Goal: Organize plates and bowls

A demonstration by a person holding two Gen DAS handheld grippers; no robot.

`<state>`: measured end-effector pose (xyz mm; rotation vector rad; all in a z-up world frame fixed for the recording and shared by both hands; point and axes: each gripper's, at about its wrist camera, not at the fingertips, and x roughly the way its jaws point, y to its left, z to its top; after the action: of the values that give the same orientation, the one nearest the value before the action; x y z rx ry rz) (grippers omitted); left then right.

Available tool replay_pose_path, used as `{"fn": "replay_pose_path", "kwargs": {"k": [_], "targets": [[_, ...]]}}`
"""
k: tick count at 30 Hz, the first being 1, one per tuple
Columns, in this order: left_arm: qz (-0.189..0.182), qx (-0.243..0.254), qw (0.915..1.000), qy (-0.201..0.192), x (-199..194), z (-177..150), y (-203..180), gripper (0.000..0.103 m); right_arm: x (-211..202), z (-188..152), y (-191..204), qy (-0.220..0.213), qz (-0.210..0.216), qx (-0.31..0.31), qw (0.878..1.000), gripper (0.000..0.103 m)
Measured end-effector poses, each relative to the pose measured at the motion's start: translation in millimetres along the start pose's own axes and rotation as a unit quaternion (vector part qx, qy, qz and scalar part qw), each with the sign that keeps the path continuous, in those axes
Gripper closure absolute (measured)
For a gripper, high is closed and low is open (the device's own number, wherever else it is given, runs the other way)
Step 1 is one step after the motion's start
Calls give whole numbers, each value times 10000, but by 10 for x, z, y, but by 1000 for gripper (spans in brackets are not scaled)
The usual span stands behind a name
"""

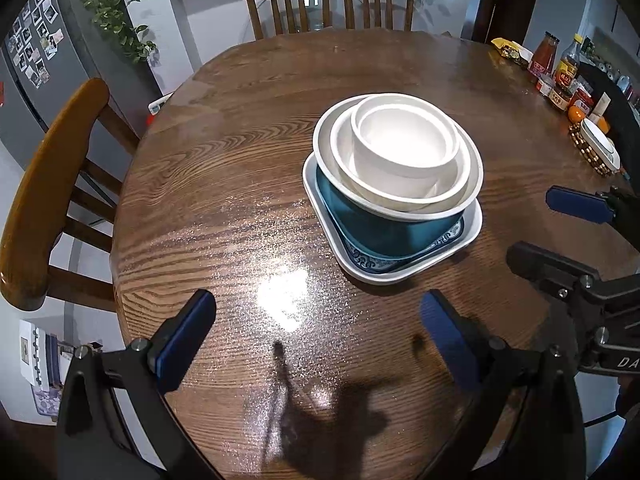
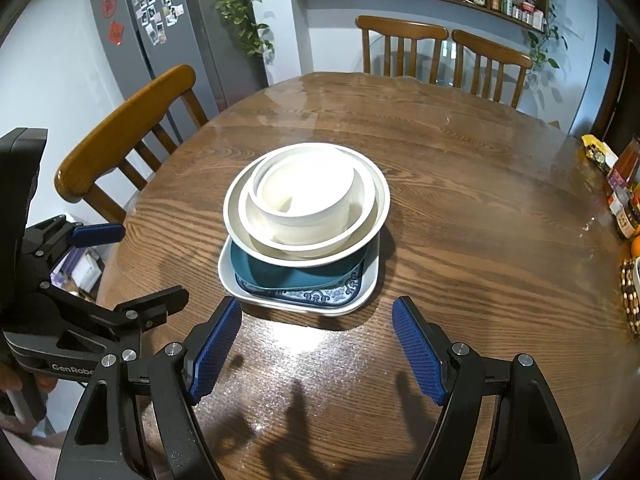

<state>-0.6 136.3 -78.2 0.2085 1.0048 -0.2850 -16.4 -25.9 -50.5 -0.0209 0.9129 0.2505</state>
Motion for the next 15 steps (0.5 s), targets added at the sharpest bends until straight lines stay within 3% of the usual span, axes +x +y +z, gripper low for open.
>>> {"fn": "replay_pose_path", "kwargs": {"k": [15], "targets": [[0, 13, 10000, 12, 19, 10, 2, 1, 17, 6, 3, 10, 5, 4, 10000, 25]]}}
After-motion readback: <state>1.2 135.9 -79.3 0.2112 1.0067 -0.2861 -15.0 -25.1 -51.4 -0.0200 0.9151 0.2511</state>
